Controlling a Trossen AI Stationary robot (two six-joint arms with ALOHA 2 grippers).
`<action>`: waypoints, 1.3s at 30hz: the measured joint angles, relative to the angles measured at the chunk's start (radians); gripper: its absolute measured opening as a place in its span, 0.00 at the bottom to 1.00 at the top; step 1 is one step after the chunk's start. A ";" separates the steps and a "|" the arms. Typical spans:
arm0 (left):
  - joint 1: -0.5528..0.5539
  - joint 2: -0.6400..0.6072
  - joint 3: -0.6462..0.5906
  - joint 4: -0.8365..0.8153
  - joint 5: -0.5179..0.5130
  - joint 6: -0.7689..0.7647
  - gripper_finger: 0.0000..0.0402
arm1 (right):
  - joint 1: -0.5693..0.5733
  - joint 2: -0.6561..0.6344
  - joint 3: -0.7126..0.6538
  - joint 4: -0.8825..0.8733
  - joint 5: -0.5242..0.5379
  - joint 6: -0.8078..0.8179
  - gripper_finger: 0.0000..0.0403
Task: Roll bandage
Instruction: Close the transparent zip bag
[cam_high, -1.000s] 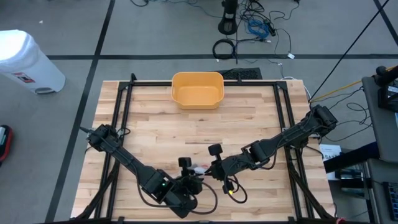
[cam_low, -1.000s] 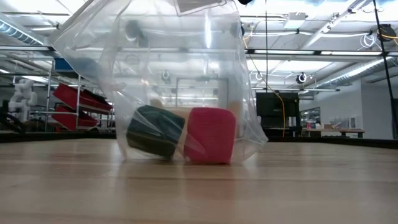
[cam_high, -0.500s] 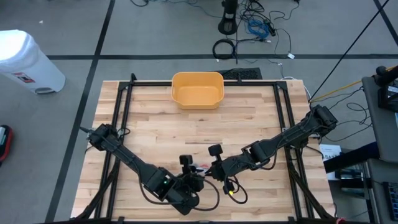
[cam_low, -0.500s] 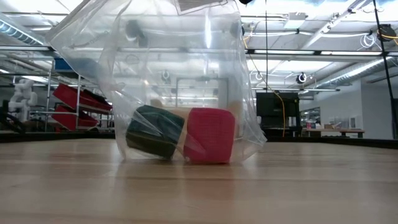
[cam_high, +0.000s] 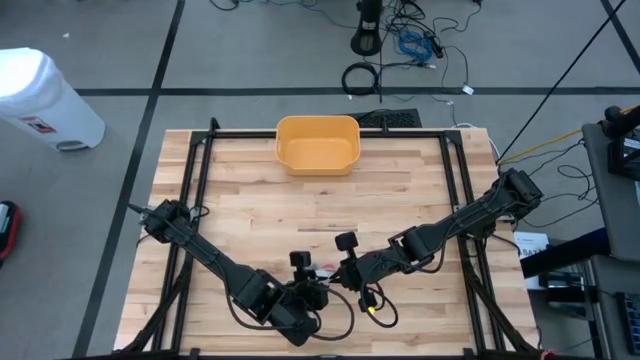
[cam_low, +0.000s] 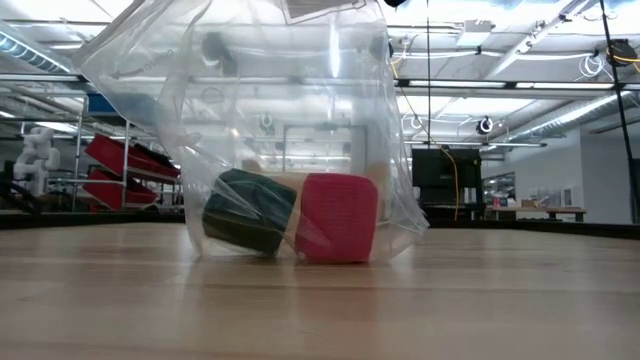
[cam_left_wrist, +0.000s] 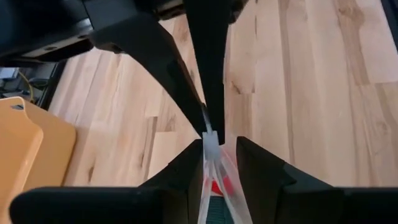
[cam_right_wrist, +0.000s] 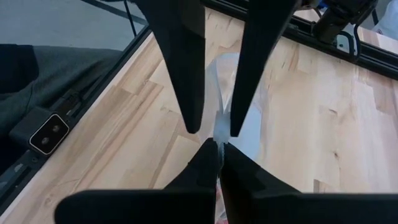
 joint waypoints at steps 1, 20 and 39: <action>0.001 0.000 0.000 0.000 0.000 0.000 0.25 | 0.000 0.000 0.000 0.000 0.000 0.000 0.00; 0.000 0.000 0.000 0.004 -0.033 -0.001 0.13 | 0.000 0.000 0.000 0.000 0.003 0.000 0.00; -0.006 0.000 0.001 -0.016 -0.015 -0.026 0.08 | 0.000 -0.008 0.000 -0.029 0.002 0.013 0.00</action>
